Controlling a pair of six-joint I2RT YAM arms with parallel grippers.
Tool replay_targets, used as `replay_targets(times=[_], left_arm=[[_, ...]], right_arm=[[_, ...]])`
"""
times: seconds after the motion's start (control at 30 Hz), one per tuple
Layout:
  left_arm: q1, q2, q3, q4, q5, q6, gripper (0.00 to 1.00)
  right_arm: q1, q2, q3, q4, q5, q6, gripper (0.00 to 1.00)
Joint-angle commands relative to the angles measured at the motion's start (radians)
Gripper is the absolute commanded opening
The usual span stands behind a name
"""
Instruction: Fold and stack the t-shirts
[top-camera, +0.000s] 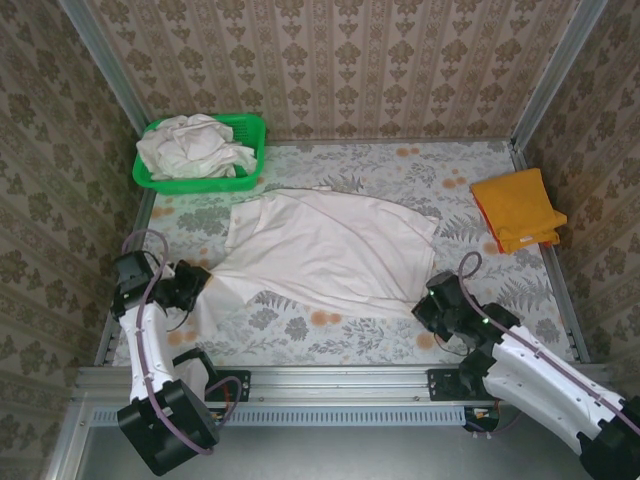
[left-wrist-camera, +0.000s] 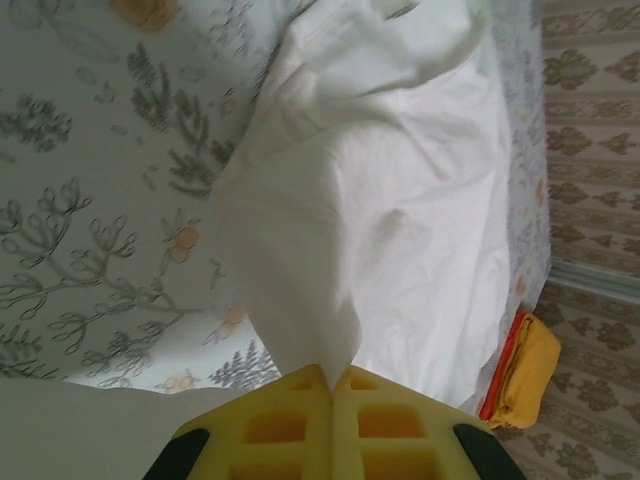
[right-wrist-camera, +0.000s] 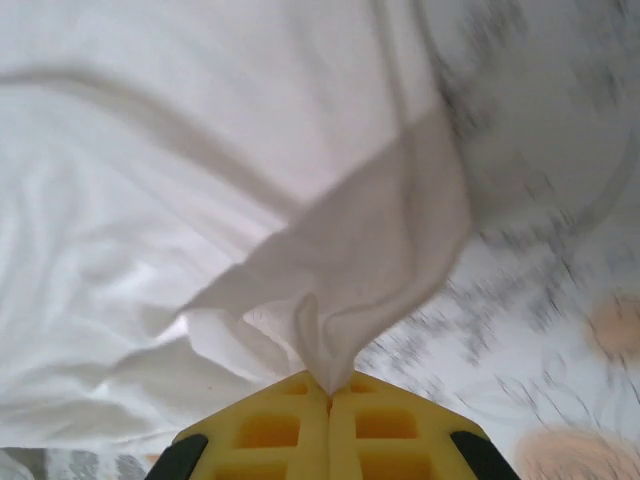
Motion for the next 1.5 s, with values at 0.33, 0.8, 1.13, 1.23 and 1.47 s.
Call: replay_targets(times=[0.33,0.8,1.13,1.23,1.47], left_arm=[[0.007,0.159,0.666,0.179,0.033,-0.125,0.0],[0.006,0.33,1.335,0.211,0.029,-0.243,0.0],[-0.001,0.378,1.474,0.271,0.008,-0.3,0.0],[-0.032,0.389,1.473,0.274,-0.019,-0.289,0.0],[-0.264,0.471,1.453,0.217,-0.144,-0.149,0.0]], right_arm=[[-0.269,0.231,0.674,0.256,0.031,-0.709,0.0],[-0.283,0.389,1.323,0.138,0.002,-1.002,0.0],[-0.285,0.497,1.606,-0.041,0.057,-1.104,0.0],[-0.293,0.526,1.61,-0.054,0.078,-1.107,0.0],[-0.432,0.64,1.584,-0.046,-0.036,-0.997,0.0]])
